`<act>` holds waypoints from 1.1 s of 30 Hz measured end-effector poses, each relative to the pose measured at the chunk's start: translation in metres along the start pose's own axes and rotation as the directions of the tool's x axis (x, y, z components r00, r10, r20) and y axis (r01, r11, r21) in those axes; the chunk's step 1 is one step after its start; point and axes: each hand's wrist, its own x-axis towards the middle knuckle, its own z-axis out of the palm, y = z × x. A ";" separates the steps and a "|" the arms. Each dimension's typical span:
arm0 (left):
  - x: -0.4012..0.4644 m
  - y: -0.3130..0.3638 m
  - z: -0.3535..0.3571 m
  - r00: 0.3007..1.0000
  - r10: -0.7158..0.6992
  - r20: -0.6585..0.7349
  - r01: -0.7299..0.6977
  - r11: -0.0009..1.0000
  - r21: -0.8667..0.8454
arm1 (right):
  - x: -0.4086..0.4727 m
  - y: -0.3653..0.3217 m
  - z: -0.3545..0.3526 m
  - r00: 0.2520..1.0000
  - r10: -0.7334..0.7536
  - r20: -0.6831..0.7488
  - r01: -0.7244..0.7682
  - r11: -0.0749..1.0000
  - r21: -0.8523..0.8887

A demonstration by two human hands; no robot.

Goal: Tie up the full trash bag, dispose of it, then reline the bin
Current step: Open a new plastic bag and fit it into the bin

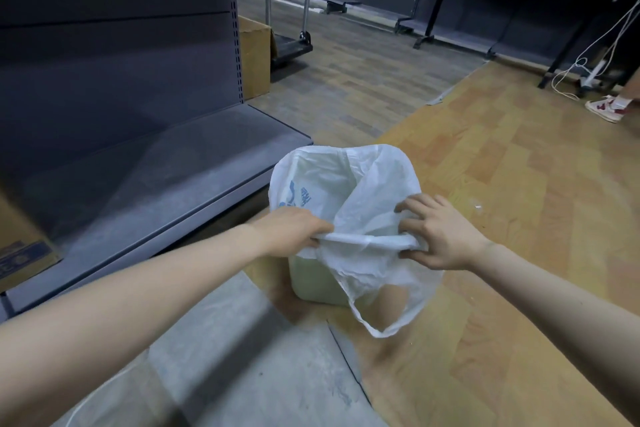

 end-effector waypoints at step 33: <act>-0.030 0.067 -0.012 0.997 -0.035 -0.066 0.026 0.990 -0.140 | 0.023 -0.013 0.010 0.648 0.580 0.493 -0.751 0.378 0.542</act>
